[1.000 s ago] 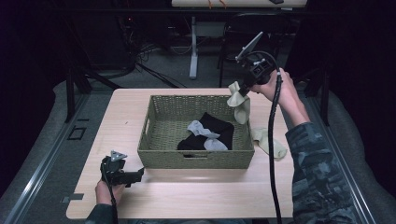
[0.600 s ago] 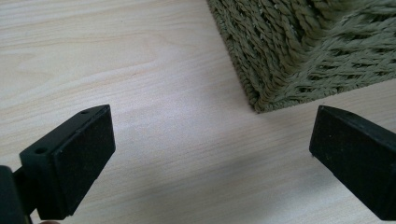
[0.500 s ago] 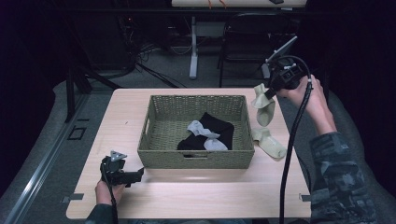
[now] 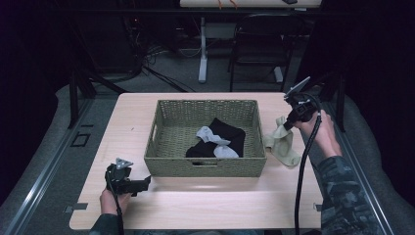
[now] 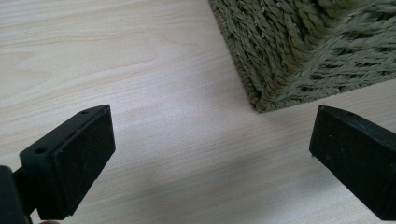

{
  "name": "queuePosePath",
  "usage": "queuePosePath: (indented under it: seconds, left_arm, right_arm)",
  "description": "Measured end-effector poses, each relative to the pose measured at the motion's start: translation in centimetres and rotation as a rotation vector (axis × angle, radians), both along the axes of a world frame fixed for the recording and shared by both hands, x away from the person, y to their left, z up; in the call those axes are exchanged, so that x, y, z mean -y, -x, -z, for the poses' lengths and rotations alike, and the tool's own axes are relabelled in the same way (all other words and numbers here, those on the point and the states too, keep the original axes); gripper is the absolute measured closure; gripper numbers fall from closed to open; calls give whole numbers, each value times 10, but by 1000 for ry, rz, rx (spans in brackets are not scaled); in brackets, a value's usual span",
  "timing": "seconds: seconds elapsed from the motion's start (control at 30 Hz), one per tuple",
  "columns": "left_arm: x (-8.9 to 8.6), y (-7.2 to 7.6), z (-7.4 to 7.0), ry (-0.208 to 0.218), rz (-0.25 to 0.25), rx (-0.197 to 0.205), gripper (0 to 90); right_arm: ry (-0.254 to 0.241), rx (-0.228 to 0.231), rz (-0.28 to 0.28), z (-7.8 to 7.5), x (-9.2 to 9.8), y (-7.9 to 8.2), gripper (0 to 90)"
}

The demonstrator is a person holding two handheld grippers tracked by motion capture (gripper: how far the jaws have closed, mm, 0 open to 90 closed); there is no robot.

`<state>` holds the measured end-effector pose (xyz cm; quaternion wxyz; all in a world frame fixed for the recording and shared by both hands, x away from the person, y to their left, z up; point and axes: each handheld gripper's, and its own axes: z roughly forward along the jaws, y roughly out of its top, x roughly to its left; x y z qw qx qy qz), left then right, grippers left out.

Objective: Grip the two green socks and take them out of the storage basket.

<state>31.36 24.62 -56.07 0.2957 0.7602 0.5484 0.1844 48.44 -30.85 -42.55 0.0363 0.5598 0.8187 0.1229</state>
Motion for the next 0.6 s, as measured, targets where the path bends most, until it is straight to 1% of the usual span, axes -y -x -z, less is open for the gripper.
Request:
queuePosePath:
  seconds: [0.03,0.07,0.1,0.13,0.2,0.23,0.3,0.37,0.4,0.43,0.47,0.53,0.6]
  left_arm:
    - [0,0,0,0,-2,0,2]
    - [0,0,0,1,-6,4,2]
    - [0,0,0,1,-8,4,2]
    - [-1,0,0,-1,-9,5,2]
    - [-1,0,0,0,-8,5,2]
    - [0,0,0,0,-8,4,2]
    - [0,0,0,1,-6,5,2]
    - [0,0,0,-1,-5,3,2]
    - [0,0,0,-2,-6,2,2]
    - [0,0,0,0,-4,2,2]
    - [0,0,-1,0,-4,2,2]
    - [0,0,-1,0,-5,2,2]
    - [0,0,0,-1,-3,3,2]
  right_arm:
    - [-2,-11,0,6,2,-1,870]
    - [-8,-13,5,13,3,-2,869]
    - [1,-14,20,18,3,-3,866]
    - [-2,-13,25,23,4,-3,861]
    - [-6,-22,29,28,8,-4,822]
    - [-11,-14,44,31,8,-4,774]
    - [-19,-10,47,33,11,-3,631]
    - [-18,6,52,30,12,1,558]
    - [-24,16,52,28,13,3,500]
    - [-24,25,51,26,14,5,462]
    - [-35,39,55,24,14,8,428]
    - [-56,59,54,21,15,15,331]
    - [-74,76,46,19,16,22,253]
